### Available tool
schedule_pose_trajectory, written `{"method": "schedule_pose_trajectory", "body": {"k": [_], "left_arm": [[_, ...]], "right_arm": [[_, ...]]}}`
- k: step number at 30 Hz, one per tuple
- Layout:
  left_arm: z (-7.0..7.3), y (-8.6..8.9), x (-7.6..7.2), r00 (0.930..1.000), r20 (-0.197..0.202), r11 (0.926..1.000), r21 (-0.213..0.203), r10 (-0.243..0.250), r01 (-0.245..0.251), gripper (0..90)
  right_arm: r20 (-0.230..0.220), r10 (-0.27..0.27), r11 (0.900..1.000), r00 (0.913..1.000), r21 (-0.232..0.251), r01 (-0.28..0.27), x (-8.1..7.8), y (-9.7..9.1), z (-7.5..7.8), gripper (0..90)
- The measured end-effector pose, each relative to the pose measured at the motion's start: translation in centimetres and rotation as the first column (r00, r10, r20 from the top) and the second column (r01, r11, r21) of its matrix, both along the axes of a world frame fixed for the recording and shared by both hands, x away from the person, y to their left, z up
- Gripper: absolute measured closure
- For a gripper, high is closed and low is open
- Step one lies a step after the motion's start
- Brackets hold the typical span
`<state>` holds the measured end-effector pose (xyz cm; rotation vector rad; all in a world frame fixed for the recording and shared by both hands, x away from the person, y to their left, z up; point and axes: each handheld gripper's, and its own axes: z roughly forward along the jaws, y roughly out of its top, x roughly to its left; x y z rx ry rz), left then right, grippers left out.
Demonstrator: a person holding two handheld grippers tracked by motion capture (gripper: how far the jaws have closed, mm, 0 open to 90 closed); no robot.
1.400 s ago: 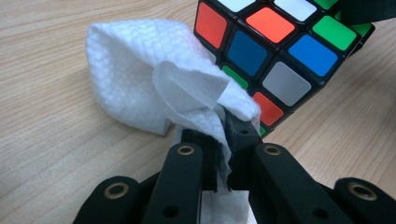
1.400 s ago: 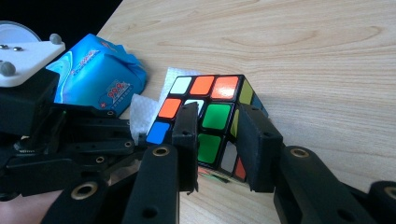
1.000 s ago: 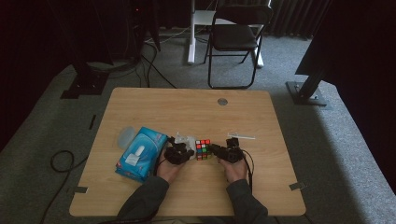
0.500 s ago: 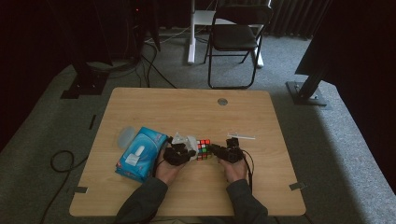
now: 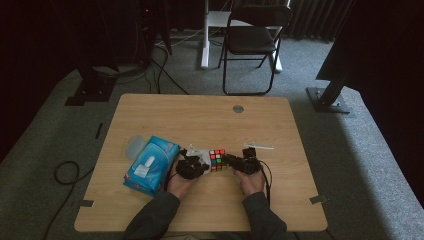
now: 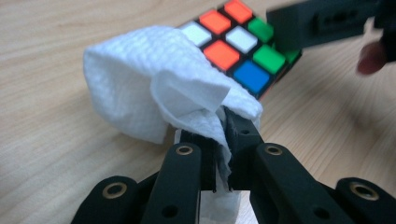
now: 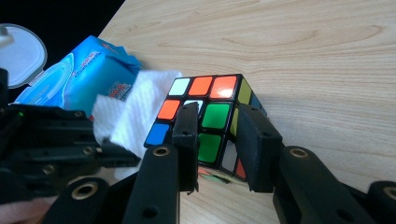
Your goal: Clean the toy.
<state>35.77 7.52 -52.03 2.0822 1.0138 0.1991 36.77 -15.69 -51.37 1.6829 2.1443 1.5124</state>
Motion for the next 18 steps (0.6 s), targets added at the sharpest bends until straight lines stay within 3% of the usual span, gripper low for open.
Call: {"method": "schedule_pose_trajectory", "body": {"k": [5,8,18], "left_arm": [[-0.9,-0.2,0.3,0.9998,-0.018,0.9997,0.023,0.009,-0.009,85.0],[-1.7,-0.6,0.3,0.9995,-0.027,0.9982,0.058,0.014,-0.013,85.1],[-1.6,-0.6,0.3,0.9995,-0.027,0.9977,0.065,0.018,-0.016,84.9]], "right_arm": [[0.001,-0.003,1.0,1.0,-0.002,0.003,0.0,0.0,0.0,70.2],[0.001,-0.001,1.0,1.0,-0.002,0.001,0.0,0.0,0.0,70.1],[0.001,0.0,1.0,1.0,-0.001,0.0,0.0,0.0,0.0,70.1]]}}
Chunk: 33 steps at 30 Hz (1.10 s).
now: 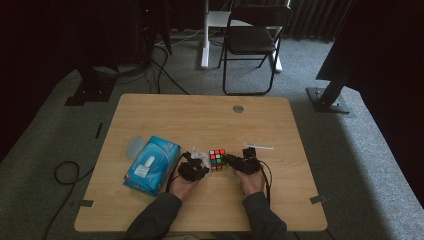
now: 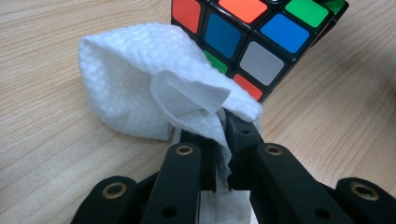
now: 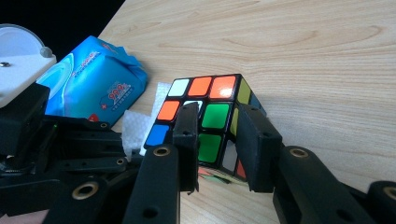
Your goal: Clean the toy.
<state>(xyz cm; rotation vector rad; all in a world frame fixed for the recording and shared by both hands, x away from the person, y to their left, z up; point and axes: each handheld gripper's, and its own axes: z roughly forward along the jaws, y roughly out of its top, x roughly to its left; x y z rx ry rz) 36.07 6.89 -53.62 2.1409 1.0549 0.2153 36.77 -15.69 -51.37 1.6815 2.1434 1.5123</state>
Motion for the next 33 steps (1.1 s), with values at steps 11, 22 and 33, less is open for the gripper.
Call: {"method": "schedule_pose_trajectory", "body": {"k": [11,22,33], "left_arm": [[2.1,1.5,0.0,0.9981,0.05,0.9988,-0.036,0.037,-0.035,84.9],[3.9,3.4,-0.2,0.993,0.087,0.9941,-0.081,0.079,-0.072,84.9],[3.7,4.5,-0.8,0.9923,0.084,0.9918,-0.097,0.091,-0.083,84.8]], "right_arm": [[-0.005,0.006,1.0,1.0,0.003,-0.006,0.1,-0.1,0.0,70.0],[0.004,0.014,0.9997,0.9999,-0.021,-0.013,0.3,0.1,0.2,64.8],[0.05,-0.061,0.9973,0.9968,-0.038,0.063,0.1,-1.7,1.0,59.1]]}}
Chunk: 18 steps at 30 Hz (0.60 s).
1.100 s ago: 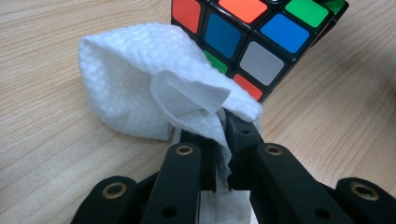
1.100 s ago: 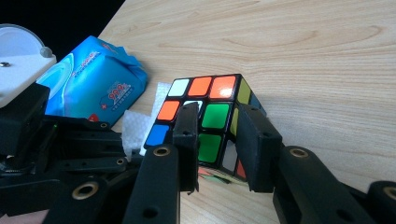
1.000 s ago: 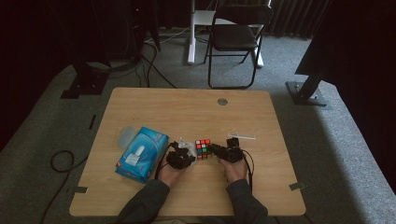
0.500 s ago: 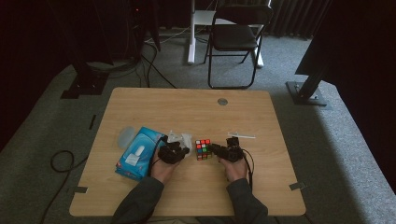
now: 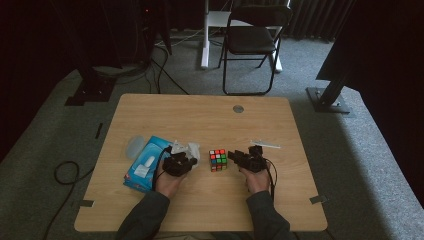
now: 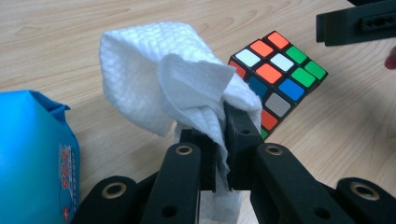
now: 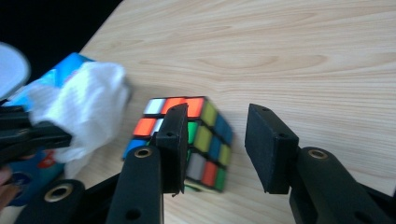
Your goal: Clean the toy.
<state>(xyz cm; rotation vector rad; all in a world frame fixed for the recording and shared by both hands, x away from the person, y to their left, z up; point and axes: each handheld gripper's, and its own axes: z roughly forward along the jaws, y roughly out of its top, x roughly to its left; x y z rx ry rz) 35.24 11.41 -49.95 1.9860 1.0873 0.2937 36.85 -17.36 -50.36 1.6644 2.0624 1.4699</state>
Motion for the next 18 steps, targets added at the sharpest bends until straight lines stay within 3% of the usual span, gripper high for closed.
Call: {"method": "schedule_pose_trajectory", "body": {"k": [8,18], "left_arm": [[0.0,0.2,-0.4,1.0,0.006,1.0,-0.001,-0.006,0.006,84.7],[-0.1,-0.1,-0.8,0.9996,0.007,0.9996,0.006,-0.027,0.027,84.7]], "right_arm": [[-0.005,-0.061,0.9972,0.9981,-0.043,0.06,0.2,-1.6,-0.4,56.0],[-0.017,-0.094,0.9935,0.9955,-0.067,0.092,0.3,-2.3,-0.6,52.5]]}}
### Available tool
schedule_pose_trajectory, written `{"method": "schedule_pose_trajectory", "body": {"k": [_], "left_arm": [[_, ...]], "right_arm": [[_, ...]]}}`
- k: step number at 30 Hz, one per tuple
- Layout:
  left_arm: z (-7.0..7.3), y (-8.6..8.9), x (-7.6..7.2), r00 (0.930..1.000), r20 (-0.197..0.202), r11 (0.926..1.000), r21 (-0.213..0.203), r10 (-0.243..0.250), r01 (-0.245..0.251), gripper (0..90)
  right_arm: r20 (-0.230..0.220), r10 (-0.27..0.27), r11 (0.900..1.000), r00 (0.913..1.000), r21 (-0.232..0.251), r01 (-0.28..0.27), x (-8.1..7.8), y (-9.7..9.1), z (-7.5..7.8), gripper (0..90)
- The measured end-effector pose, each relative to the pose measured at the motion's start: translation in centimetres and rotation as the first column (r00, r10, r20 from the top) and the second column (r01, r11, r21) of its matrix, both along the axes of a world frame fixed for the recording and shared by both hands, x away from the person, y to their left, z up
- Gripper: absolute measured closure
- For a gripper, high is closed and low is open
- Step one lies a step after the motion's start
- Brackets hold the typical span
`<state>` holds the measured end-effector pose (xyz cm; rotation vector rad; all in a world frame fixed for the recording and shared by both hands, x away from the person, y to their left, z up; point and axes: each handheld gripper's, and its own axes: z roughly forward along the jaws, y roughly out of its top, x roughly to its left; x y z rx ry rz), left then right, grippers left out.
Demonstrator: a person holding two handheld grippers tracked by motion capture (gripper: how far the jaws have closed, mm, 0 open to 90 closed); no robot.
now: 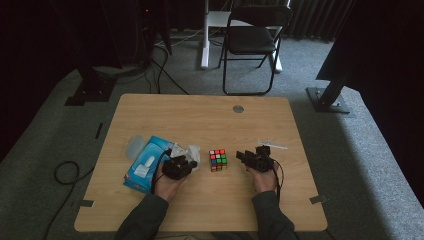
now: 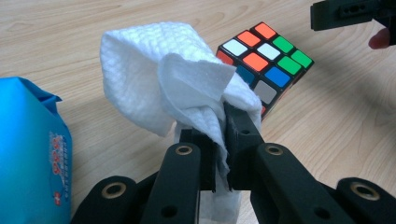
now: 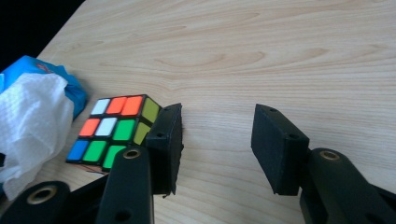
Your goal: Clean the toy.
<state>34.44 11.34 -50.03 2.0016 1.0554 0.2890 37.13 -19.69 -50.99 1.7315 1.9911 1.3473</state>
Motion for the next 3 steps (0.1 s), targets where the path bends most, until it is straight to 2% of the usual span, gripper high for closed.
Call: {"method": "schedule_pose_trajectory", "body": {"k": [3], "left_arm": [[-0.03,-0.16,0.09,1.0,0.002,1.0,0.002,-0.003,0.003,84.7]], "right_arm": [[0.001,-0.013,0.9996,0.9999,-0.025,0.013,-0.01,-0.44,-0.21,52.2]]}}
